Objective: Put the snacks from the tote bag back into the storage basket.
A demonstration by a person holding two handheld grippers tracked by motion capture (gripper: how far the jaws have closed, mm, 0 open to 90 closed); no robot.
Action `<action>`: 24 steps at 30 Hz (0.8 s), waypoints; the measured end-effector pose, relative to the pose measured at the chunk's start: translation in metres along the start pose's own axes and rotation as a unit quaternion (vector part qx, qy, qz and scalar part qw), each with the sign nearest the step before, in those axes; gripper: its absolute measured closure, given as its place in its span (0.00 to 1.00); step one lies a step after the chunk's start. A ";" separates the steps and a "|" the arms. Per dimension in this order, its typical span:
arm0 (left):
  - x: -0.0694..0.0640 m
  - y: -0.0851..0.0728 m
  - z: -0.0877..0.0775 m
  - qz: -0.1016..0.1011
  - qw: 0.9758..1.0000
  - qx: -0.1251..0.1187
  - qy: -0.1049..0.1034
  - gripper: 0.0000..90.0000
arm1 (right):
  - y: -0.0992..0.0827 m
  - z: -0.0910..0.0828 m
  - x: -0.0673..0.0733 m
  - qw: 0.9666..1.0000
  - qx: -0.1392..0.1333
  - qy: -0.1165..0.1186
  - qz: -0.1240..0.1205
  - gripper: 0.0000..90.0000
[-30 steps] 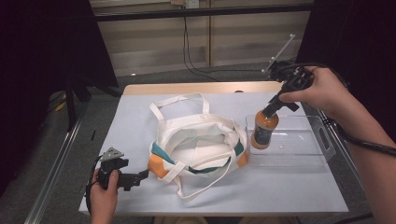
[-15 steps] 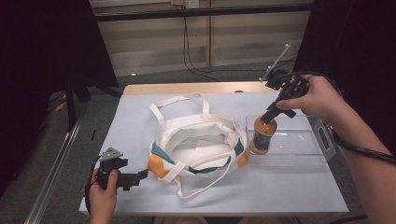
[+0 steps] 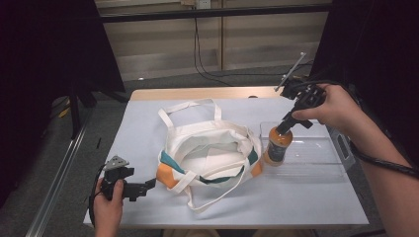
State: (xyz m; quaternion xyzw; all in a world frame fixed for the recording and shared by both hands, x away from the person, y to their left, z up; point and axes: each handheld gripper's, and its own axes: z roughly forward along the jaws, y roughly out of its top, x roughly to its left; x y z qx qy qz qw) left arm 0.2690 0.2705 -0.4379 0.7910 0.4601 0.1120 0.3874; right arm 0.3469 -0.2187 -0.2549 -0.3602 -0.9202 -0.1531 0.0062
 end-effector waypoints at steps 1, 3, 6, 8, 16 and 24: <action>0.000 0.000 0.000 -0.004 1.000 -0.003 0.000 0.04 | 0.000 0.000 0.000 1.000 0.002 0.000 0.003 0.66; 0.000 0.000 0.000 -0.004 1.000 -0.003 0.000 0.04 | -0.001 0.002 -0.001 1.000 0.002 0.000 -0.001 0.66; 0.000 0.000 0.000 -0.004 1.000 -0.003 0.001 0.04 | -0.001 0.003 -0.001 1.000 0.004 0.001 0.003 0.66; 0.000 0.000 -0.001 -0.002 1.000 -0.001 0.001 0.04 | -0.002 0.005 -0.002 1.000 0.002 0.001 -0.001 0.66; 0.000 0.000 0.000 -0.005 1.000 -0.003 -0.001 0.04 | -0.004 0.010 -0.002 1.000 0.008 0.004 0.005 0.66; 0.000 0.000 -0.001 -0.002 1.000 -0.001 0.000 0.04 | -0.006 0.016 -0.004 1.000 0.014 0.003 0.000 0.66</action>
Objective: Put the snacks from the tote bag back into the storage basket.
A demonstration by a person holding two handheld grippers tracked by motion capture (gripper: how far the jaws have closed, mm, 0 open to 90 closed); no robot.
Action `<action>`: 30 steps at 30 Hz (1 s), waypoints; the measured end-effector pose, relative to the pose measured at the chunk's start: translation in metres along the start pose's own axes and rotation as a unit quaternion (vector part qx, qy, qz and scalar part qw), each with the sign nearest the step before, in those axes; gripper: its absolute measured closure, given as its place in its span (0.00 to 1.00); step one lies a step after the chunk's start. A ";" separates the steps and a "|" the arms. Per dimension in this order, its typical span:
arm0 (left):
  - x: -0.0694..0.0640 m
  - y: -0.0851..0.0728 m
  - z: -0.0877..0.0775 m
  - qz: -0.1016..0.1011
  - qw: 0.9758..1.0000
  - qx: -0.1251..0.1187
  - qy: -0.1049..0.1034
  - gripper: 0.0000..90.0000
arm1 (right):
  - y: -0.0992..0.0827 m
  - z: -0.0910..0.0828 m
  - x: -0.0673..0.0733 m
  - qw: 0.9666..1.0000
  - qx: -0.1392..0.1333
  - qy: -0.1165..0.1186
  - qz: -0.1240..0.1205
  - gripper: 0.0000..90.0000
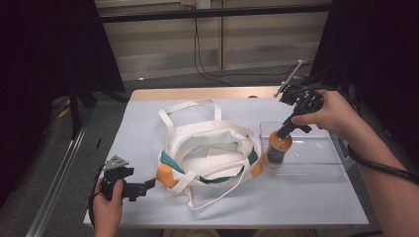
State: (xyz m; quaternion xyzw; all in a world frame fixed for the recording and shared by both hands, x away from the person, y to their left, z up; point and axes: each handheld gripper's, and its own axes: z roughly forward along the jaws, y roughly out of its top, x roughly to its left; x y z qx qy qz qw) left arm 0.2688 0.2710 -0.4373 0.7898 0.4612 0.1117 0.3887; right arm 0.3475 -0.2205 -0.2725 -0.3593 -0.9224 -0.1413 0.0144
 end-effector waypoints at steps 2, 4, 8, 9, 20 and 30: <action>0.000 0.000 0.000 0.000 1.000 0.001 0.000 0.04 | 0.000 0.004 -0.001 1.000 0.002 0.000 0.001 0.66; 0.000 0.000 0.000 -0.003 1.000 -0.001 0.001 0.04 | 0.000 0.006 -0.001 1.000 0.002 0.000 0.000 0.66; 0.000 0.000 0.000 -0.006 1.000 -0.004 0.001 0.04 | 0.000 0.008 -0.001 1.000 0.003 0.000 -0.001 0.66; 0.000 0.000 0.000 -0.007 1.000 -0.005 0.001 0.04 | 0.000 0.010 -0.001 1.000 0.004 0.000 -0.002 0.66; 0.000 0.000 0.000 -0.007 1.000 -0.005 0.001 0.04 | -0.002 0.016 -0.002 1.000 0.009 0.001 -0.001 0.66; 0.000 0.000 0.000 -0.005 1.000 -0.005 0.004 0.04 | -0.001 0.020 -0.002 1.000 0.009 -0.001 0.001 0.66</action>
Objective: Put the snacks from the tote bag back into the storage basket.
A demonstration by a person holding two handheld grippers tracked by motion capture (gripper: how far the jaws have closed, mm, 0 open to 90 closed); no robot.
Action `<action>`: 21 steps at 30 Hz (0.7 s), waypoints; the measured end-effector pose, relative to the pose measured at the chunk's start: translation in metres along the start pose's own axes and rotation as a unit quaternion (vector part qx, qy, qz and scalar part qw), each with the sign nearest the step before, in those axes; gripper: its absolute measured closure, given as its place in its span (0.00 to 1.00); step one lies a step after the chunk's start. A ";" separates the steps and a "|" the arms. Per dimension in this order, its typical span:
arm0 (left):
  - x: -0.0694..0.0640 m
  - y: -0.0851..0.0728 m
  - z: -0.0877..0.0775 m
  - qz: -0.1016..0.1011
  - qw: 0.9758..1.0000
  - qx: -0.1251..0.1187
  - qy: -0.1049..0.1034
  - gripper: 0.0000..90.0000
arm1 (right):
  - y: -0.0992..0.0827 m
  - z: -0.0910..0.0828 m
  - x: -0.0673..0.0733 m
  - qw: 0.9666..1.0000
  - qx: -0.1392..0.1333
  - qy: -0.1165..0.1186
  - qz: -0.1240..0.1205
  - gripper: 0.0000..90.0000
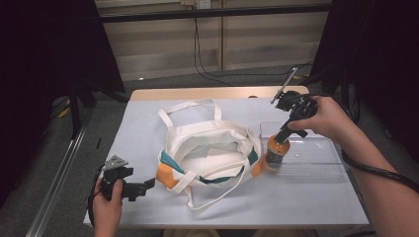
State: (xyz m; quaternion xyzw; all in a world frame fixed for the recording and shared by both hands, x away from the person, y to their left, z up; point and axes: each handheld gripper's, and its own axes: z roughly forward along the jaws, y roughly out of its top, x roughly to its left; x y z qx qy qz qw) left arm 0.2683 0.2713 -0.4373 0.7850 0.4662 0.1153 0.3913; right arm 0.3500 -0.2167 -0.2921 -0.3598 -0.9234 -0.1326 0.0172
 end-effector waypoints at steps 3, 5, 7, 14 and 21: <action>0.000 0.000 0.000 -0.003 1.000 0.000 0.000 0.04 | 0.000 0.002 0.000 1.000 0.004 -0.001 -0.002 0.66; 0.001 0.000 0.000 -0.003 1.000 0.000 -0.002 0.04 | 0.000 0.003 0.000 1.000 0.005 0.001 -0.004 0.66; 0.000 0.000 0.000 -0.003 1.000 -0.001 -0.002 0.04 | 0.000 0.004 0.000 1.000 0.006 0.000 -0.004 0.66; 0.000 0.000 0.000 -0.001 1.000 0.001 -0.002 0.04 | -0.001 0.007 0.000 1.000 0.002 0.001 -0.006 0.66; 0.000 0.000 0.000 -0.002 1.000 0.000 -0.002 0.04 | -0.001 0.007 0.000 1.000 0.000 0.000 -0.007 0.66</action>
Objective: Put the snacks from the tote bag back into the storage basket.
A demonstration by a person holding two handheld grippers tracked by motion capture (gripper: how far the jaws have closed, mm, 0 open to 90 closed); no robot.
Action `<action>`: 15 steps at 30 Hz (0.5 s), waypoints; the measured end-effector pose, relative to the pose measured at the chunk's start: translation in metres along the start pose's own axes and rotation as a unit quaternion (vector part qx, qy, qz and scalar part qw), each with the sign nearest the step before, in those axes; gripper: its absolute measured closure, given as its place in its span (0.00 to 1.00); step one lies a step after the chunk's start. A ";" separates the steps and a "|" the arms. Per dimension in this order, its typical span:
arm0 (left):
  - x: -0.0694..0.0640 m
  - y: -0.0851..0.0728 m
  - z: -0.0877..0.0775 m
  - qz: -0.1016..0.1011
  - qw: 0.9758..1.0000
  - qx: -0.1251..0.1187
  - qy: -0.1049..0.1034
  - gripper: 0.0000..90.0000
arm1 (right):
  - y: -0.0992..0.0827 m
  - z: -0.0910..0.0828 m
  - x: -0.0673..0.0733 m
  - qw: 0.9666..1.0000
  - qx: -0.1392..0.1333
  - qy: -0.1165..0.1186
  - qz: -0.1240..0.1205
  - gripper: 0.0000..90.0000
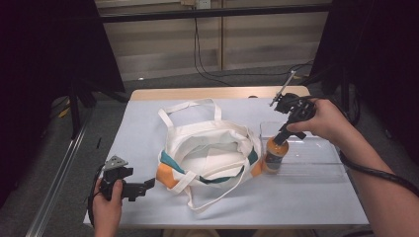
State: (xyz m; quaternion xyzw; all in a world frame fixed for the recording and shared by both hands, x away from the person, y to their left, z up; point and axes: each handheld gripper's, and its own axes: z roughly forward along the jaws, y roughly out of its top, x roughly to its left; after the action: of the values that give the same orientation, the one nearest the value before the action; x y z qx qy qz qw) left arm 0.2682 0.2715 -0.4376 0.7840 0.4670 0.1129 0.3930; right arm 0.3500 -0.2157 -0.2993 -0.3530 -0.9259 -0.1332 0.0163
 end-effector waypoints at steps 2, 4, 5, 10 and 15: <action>0.000 0.000 0.000 0.000 1.000 0.000 0.000 0.04 | 0.000 0.000 0.000 1.000 -0.002 0.001 0.000 0.66; 0.000 0.000 0.000 0.000 1.000 0.000 0.000 0.04 | 0.000 0.000 -0.001 1.000 -0.002 0.001 -0.002 0.66; 0.000 0.000 0.000 0.000 1.000 0.000 0.000 0.04 | 0.000 0.000 -0.001 1.000 -0.004 0.001 -0.004 0.66; 0.000 0.000 0.000 0.002 1.000 0.002 0.000 0.04 | -0.001 0.001 -0.002 1.000 -0.009 0.000 -0.004 0.66; 0.000 0.000 0.000 0.002 1.000 0.001 0.001 0.04 | -0.002 0.001 -0.001 1.000 -0.013 -0.004 0.000 0.66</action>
State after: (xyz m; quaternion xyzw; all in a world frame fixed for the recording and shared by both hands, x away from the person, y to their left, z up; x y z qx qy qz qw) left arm 0.2679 0.2712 -0.4375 0.7852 0.4660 0.1137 0.3916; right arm 0.3495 -0.2175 -0.3013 -0.3533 -0.9243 -0.1442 0.0082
